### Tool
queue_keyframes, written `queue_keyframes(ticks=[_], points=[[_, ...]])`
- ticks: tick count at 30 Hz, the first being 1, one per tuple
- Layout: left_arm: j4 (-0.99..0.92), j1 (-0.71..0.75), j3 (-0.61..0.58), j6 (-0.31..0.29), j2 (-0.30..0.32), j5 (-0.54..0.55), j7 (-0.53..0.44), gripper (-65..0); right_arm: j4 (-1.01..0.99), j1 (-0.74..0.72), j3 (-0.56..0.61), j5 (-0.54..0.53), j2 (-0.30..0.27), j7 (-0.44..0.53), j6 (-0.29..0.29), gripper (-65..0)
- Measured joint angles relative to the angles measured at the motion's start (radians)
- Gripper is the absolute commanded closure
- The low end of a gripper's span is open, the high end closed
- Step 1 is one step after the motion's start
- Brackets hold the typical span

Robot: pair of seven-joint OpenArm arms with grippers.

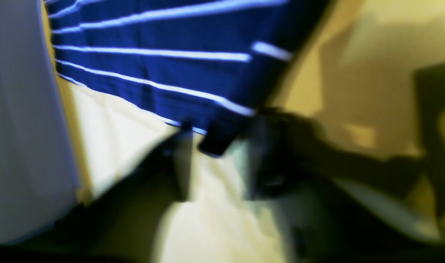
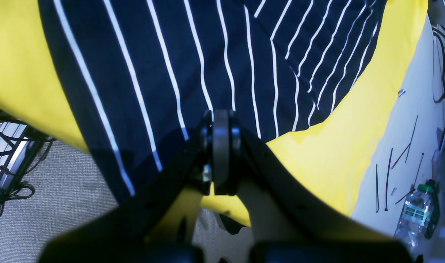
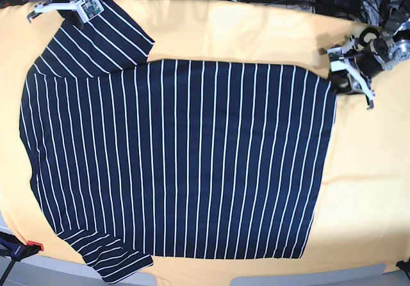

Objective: Fold the T-shirt properly
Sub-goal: 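Close both grippers on the shirt's side edge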

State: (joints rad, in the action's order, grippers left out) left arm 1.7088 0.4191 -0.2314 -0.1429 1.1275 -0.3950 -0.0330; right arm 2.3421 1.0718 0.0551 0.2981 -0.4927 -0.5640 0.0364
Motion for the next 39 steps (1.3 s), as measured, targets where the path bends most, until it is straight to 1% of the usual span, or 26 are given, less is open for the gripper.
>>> queue_keyframes(ticks=[1,3,4,6,8,9,10,11,12,14,17,19,21,30,34,35,36,39], points=[[-0.002,0.003,-0.005,0.038,-0.001,0.016,0.001,0.0,0.0,0.0,0.0,0.0,0.0,0.0,0.0,0.0],[0.003,0.002,-0.005,0.053,-0.003,0.033,0.01,0.0,0.0,0.0,0.0,0.0,0.0,0.0,-0.001,0.0],[0.006,0.002,-0.005,0.052,-0.002,0.032,0.014,0.0,0.0,0.0,0.0,0.004,0.0,0.006,-0.016,-0.5],[0.013,0.002,-0.005,0.05,-0.003,0.032,0.015,0.0,0.0,-0.002,0.0,-0.005,0.0,0.023,-0.072,-15.1],[0.018,0.003,-0.005,0.047,-0.003,0.032,0.014,0.0,0.0,-0.002,0.0,-0.083,0.0,0.031,-0.12,-29.5],[0.018,0.002,-0.005,0.046,-0.003,0.032,0.014,0.0,0.0,-0.002,0.0,-0.117,0.0,0.04,-0.164,-34.3],[0.018,0.002,-0.005,0.046,-0.003,0.032,0.015,0.0,0.0,-0.003,0.0,-0.151,0.0,0.053,-0.207,-36.5],[0.018,0.002,-0.005,0.046,-0.003,0.032,0.015,0.0,0.0,-0.002,0.001,-0.171,0.0,0.065,-0.235,-36.6],[0.018,0.002,-0.005,0.046,-0.003,0.032,0.014,0.0,0.0,-0.003,0.002,-0.185,0.001,0.067,-0.249,-36.6],[0.018,0.002,-0.005,0.045,-0.003,0.032,0.015,0.0,0.0,-0.011,0.001,-0.19,0.0,0.065,-0.247,-36.6],[0.018,0.002,-0.005,0.045,-0.003,0.032,0.015,0.0,-0.011,-0.048,0.001,-0.24,0.0,0.079,-0.282,-36.7],[0.018,0.002,-0.005,0.045,-0.003,0.032,0.015,0.0,-0.07,-0.079,0.002,-0.248,0.001,0.091,-0.285,-36.7],[0.018,0.002,-0.005,0.045,-0.003,0.032,0.015,0.0,-0.109,-0.101,0.002,-0.243,0.0,0.074,-0.283,-36.7],[0.018,0.002,-0.005,0.045,-0.003,0.032,0.015,0.0,-0.161,-0.108,0.002,-0.247,0.0,0.073,-0.282,-36.6],[0.018,0.002,-0.005,0.045,-0.003,0.032,0.015,0.0,-0.196,-0.111,0.002,-0.25,0.0,0.095,-0.28,-36.2],[0.018,0.002,-0.005,0.045,-0.003,0.032,0.015,0.0,-0.202,-0.111,0.002,-0.246,0.0,0.105,-0.265,-34.6],[0.018,0.002,-0.005,0.045,-0.003,0.032,0.015,0.0,-0.206,-0.111,0.002,-0.238,0.001,0.112,-0.252,-30.9],[0.018,0.002,-0.005,0.045,-0.003,0.032,0.015,0.0,-0.211,-0.111,0.008,-0.201,0.003,0.116,-0.212,-13.1]])
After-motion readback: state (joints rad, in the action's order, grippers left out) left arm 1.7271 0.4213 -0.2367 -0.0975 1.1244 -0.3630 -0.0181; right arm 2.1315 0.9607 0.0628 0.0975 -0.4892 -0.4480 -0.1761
